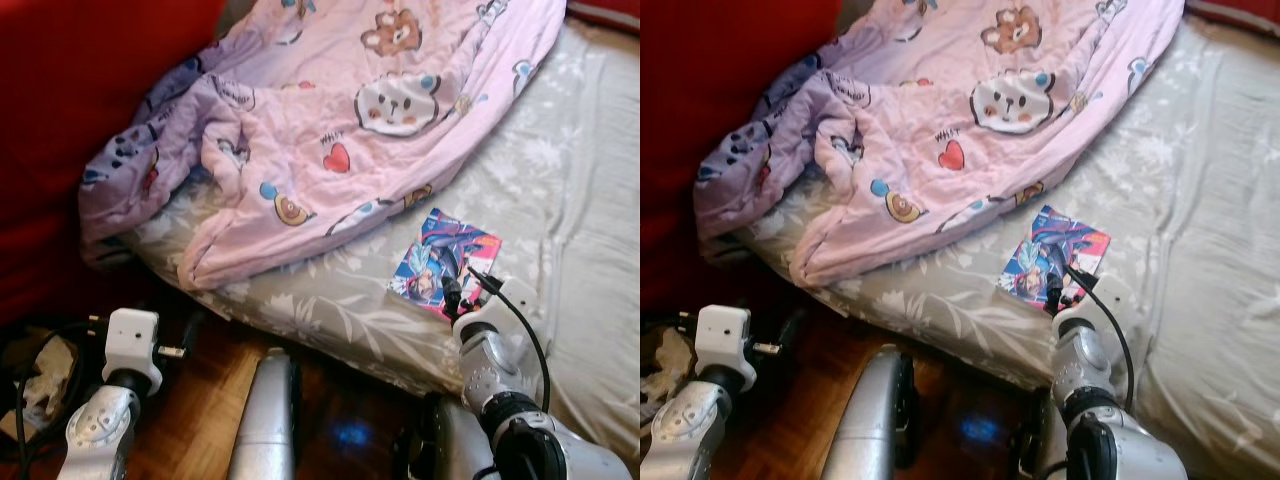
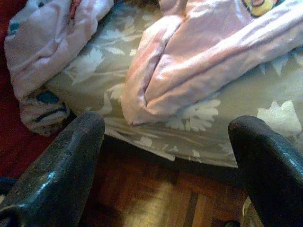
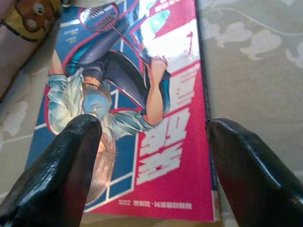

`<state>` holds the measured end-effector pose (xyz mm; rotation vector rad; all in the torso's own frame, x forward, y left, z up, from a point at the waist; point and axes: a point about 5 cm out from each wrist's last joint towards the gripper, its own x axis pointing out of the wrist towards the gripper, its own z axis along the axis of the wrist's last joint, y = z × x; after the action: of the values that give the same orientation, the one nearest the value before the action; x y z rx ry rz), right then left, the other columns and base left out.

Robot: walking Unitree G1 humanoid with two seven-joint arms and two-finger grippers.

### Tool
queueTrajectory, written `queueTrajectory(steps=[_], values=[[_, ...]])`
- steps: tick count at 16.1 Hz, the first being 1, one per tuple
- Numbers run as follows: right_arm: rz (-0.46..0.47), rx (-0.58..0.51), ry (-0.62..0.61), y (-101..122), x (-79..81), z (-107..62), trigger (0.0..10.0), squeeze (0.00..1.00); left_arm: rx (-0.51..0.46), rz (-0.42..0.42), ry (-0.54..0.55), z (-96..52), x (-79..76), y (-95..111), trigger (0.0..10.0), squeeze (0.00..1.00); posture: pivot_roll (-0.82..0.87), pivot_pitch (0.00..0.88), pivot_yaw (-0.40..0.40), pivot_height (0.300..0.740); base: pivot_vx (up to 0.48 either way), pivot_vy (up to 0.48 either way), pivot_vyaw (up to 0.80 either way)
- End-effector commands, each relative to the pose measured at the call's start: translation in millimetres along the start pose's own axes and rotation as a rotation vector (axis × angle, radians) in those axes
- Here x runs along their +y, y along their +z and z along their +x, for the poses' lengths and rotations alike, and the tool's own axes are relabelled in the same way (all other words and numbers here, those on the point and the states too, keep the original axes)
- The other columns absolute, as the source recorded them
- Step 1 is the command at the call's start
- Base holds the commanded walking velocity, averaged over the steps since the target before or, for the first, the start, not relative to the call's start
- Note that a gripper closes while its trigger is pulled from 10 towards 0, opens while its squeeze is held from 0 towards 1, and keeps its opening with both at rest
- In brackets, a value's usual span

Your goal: Clean up the room

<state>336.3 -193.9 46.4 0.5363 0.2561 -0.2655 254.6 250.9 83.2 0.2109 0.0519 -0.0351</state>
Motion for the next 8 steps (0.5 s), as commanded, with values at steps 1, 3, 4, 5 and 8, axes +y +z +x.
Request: queueTrajectory(steps=[1, 3, 4, 5, 8], values=[[0.016, 0.02, -0.036, -11.3, -10.5, -5.6, 10.0, 0.74, 0.031, 0.004, 0.023, -7.1, 7.8, -4.8, 10.0, 0.0, 0.34, 0.371, 0.091, 0.611, 0.0, 0.0, 0.0], [0.018, 0.029, -0.037, -14.4, -12.6, -6.9, 10.0, 0.0, 0.034, 0.006, 0.022, -8.0, 8.0, -4.2, 10.0, 0.0, 0.34, 0.377, 0.092, 0.611, 0.0, 0.0, 0.0], [0.017, 0.046, -0.033, -18.6, -13.8, -8.6, 10.0, 0.0, 0.034, 0.007, 0.023, -8.8, 8.7, -3.4, 10.0, 0.0, 0.34, 0.391, 0.095, 0.611, 0.0, 0.0, 0.0], [0.01, 0.065, -0.034, -23.9, -15.8, -10.7, 10.0, 0.0, 0.039, 0.01, 0.026, -11.1, 9.7, -4.1, 10.0, 0.0, 0.34, 0.397, 0.097, 0.611, 0.0, 0.0, 0.0], [0.018, 0.076, -0.035, -28.0, -16.7, -12.4, 10.0, 0.0, 0.058, 0.016, 0.029, -17.4, 12.8, -7.4, 10.0, 0.0, 0.35, 0.412, 0.104, 0.611, 0.0, 0.0, 0.0]])
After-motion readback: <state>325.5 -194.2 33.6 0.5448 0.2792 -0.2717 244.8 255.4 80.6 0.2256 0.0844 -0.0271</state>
